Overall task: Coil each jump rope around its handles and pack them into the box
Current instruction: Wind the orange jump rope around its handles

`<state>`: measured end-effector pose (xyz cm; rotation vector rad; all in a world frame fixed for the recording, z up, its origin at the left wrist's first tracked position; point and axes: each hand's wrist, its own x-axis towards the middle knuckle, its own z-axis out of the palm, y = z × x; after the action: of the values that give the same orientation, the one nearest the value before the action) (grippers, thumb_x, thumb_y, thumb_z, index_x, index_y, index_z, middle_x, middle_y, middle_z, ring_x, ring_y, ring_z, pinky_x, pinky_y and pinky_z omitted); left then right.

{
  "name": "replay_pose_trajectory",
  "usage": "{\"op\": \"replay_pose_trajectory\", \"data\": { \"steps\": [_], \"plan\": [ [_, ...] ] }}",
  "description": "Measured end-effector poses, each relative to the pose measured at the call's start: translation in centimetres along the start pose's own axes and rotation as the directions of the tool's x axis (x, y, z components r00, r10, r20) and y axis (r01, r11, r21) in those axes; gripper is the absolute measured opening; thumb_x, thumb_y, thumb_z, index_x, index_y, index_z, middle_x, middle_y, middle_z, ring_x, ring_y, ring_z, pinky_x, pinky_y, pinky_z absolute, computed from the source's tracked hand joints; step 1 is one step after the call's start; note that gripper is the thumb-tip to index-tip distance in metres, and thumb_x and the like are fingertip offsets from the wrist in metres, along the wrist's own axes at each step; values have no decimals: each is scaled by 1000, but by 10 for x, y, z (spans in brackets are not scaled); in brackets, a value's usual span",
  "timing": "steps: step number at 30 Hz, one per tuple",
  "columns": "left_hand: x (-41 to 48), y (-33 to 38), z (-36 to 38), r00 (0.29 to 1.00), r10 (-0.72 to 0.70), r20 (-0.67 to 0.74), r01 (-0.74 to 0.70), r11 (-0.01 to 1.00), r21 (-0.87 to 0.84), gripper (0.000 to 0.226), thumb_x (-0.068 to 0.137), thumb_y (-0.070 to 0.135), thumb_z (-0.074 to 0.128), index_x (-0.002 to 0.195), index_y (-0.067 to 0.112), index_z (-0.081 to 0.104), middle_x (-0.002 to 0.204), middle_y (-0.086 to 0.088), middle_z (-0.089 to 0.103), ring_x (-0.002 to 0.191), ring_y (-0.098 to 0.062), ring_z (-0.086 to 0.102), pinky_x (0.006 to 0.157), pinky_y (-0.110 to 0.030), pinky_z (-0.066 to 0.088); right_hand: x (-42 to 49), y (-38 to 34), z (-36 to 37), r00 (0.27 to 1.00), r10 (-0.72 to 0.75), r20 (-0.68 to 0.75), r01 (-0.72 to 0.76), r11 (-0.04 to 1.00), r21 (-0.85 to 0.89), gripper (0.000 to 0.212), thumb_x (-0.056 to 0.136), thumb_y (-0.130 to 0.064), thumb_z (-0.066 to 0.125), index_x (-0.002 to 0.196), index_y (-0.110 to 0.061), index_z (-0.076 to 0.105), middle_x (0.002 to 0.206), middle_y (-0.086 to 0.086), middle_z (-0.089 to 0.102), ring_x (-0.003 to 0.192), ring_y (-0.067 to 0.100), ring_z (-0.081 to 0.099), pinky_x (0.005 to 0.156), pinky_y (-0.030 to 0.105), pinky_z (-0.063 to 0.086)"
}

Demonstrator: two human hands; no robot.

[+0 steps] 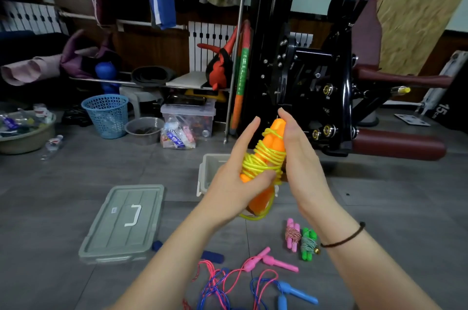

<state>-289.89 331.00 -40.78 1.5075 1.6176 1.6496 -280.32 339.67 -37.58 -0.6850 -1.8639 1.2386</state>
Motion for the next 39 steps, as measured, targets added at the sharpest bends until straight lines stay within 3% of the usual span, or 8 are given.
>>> {"op": "replay_pose_trajectory", "data": {
  "steps": [6, 10, 16, 20, 22, 26, 33, 39],
  "plan": [
    [2, 4, -6, 998, 46, -45, -50, 996, -80, 72, 87, 11, 65, 142, 42, 31, 115, 43, 54, 105, 15, 55, 82, -6, 43, -15, -8, 20, 992, -127, -17, 128, 964, 235, 44, 92, -61, 26, 135, -57, 35, 144, -17, 42, 129, 5, 45, 108, 43, 40],
    [3, 3, -13, 990, 107, -95, -121, 980, -156, 60, 79, 35, 67, 132, 45, 43, 120, 15, 61, 106, -9, 62, 86, -26, 51, -20, -14, 28, 967, -253, 28, 229, 911, 343, 44, 92, -52, 32, 136, -52, 34, 146, -14, 41, 130, 8, 46, 109, 45, 39],
    [-2, 0, -23, 988, 61, -140, -82, 985, -153, 44, 71, 50, 65, 108, 53, 41, 81, 13, 61, 69, -7, 59, 64, -28, 50, -12, -20, 20, 950, -82, 300, -166, 681, 713, 45, 93, -22, 39, 132, -41, 50, 138, -4, 53, 117, 18, 59, 94, 42, 52],
    [-4, 3, -22, 998, 50, -45, -56, 988, -147, 71, 85, 38, 66, 133, 65, 21, 107, 19, 64, 97, 1, 62, 87, -23, 48, -6, -17, 20, 929, 24, 368, -291, 660, 693, 44, 98, -21, 32, 133, -40, 50, 133, 0, 58, 116, 21, 59, 88, 42, 53],
    [-4, 0, -23, 998, 51, -36, -56, 986, -155, 64, 87, 32, 64, 138, 55, 32, 125, 22, 59, 113, -2, 58, 97, -32, 47, -6, -15, 24, 933, 85, 349, -312, 676, 668, 42, 99, -24, 30, 131, -40, 51, 126, 3, 62, 113, 23, 61, 87, 43, 53],
    [-5, -1, -13, 987, 38, -158, -52, 995, -89, 46, 81, 42, 64, 122, 49, 45, 104, 14, 65, 92, -10, 64, 86, -46, 53, 3, -22, 31, 936, 220, 275, -347, 712, 611, 34, 95, -48, 40, 115, -34, 63, 95, 6, 65, 87, 22, 63, 76, 40, 54],
    [3, 1, -11, 945, 90, -315, -114, 992, -59, 36, 72, 54, 62, 105, 52, 46, 99, 20, 61, 89, 0, 62, 74, -19, 50, 14, -34, 27, 965, 158, 210, -257, 729, 634, 36, 98, -8, 38, 117, -26, 63, 107, 8, 70, 88, 22, 69, 74, 41, 58],
    [3, -2, -11, 969, 115, -220, -109, 993, 38, 37, 74, 54, 61, 108, 50, 46, 100, 20, 61, 91, -2, 60, 74, -21, 49, 13, -23, 11, 956, 118, 267, -259, 766, 588, 41, 98, -6, 33, 122, -27, 59, 110, 9, 70, 101, 25, 67, 84, 45, 55]
  ]
}}
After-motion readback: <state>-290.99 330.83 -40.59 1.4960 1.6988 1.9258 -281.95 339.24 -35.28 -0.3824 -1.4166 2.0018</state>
